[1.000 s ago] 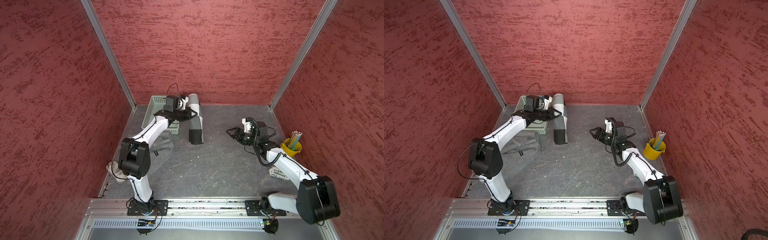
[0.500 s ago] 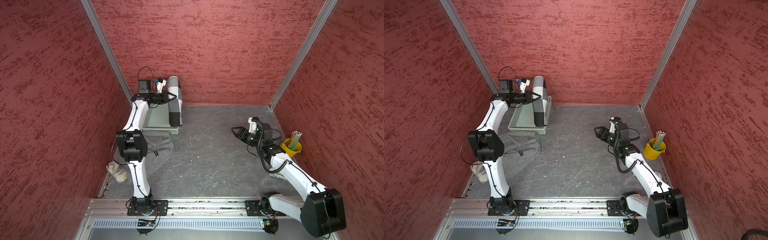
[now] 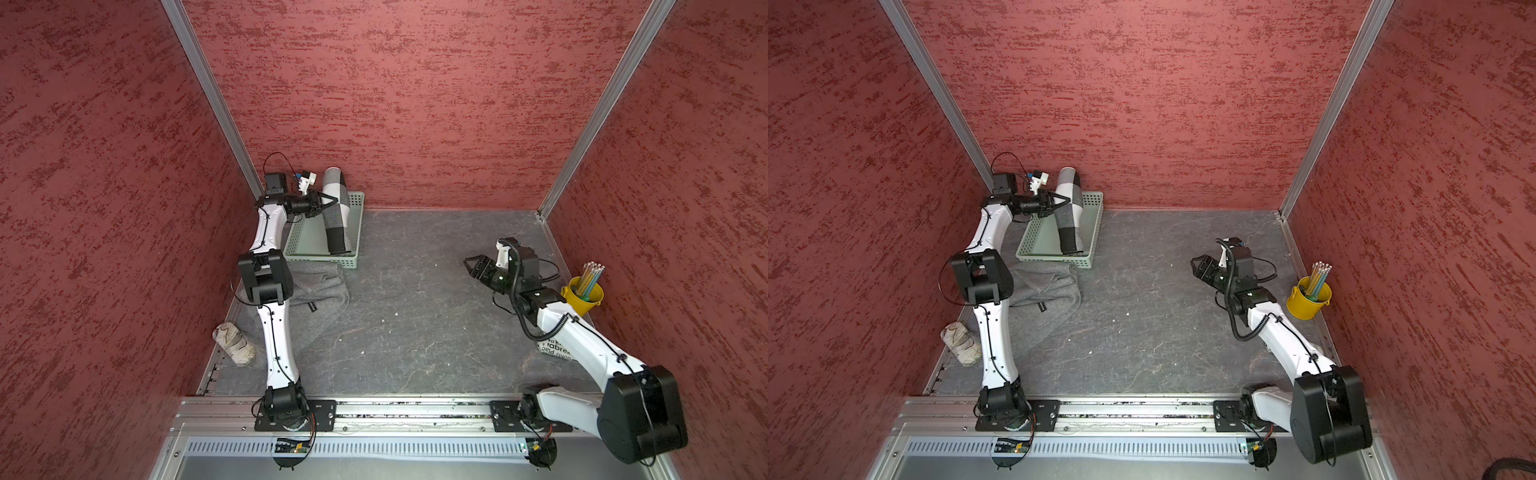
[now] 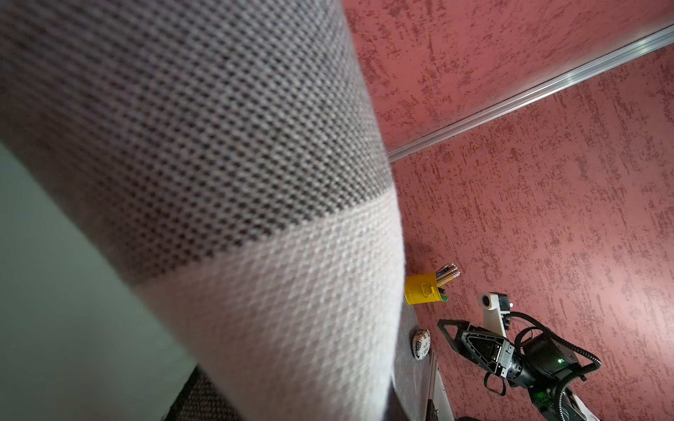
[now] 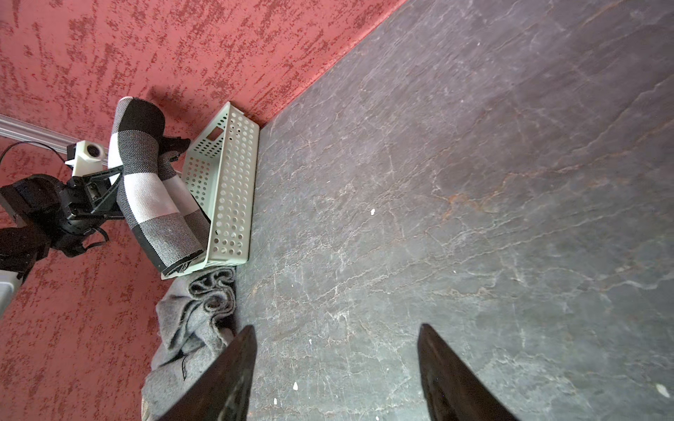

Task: Roll up the scarf and place it into the basket
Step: Move the basket to the center of the board.

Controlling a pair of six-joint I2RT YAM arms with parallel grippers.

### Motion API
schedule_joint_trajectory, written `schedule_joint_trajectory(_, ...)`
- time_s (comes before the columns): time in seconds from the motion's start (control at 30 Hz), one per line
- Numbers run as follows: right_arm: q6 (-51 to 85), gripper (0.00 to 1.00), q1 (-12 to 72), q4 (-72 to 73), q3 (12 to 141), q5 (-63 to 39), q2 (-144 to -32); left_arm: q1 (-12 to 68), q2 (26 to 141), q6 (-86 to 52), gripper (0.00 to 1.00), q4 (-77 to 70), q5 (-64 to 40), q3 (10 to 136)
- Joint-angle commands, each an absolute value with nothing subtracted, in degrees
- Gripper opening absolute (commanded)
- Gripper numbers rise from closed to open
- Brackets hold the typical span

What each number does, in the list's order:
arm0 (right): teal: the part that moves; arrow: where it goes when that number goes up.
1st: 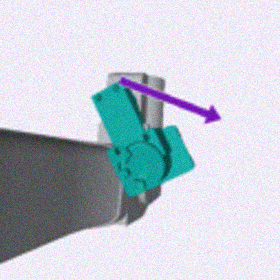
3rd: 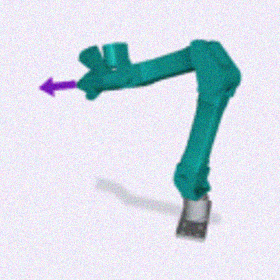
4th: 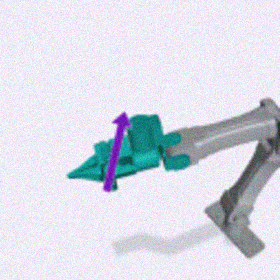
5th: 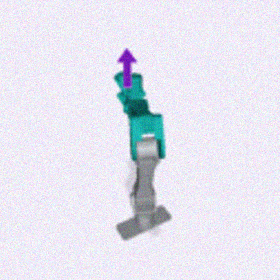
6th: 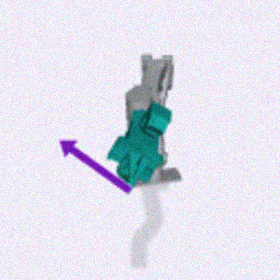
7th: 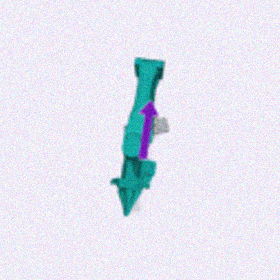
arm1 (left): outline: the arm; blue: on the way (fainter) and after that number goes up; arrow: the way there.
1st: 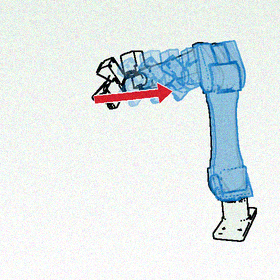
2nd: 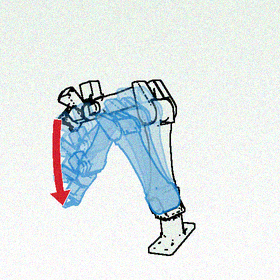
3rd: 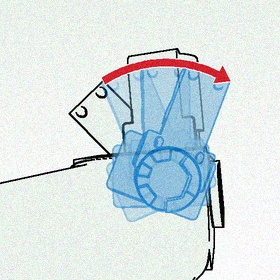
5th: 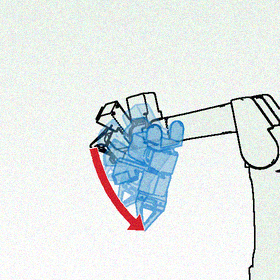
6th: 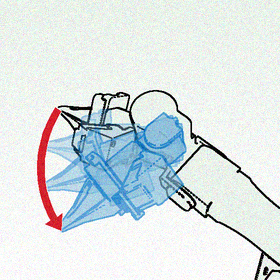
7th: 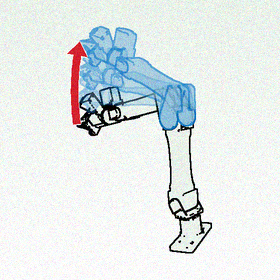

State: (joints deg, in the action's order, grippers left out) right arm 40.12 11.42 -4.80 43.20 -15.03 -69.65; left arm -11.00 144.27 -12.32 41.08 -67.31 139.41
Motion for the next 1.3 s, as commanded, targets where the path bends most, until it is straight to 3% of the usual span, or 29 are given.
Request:
schedule_joint_trajectory(0.0, 40.79, 0.70, 11.66, -5.20, 45.32, -12.97, -70.23, -12.05, 147.48, -13.43, 0.00, 40.35, -68.92, 143.50)
schedule_joint_trajectory(0.67, 39.94, 0.70, 12.25, -7.81, 48.88, -10.44, -71.88, -18.73, 159.39, -10.30, 0.00, 47.93, -56.58, 151.16)
schedule_joint_trajectory(0.9, 39.90, 0.70, 12.88, -7.72, 49.01, -9.85, -72.40, -15.59, 159.43, -4.66, 0.00, 56.53, -49.65, 149.80)
schedule_joint_trajectory(1.27, 40.25, 0.70, 13.02, -5.08, 47.12, -10.83, -72.00, -8.07, 148.25, -11.21, 0.00, 48.39, -43.85, 134.06)
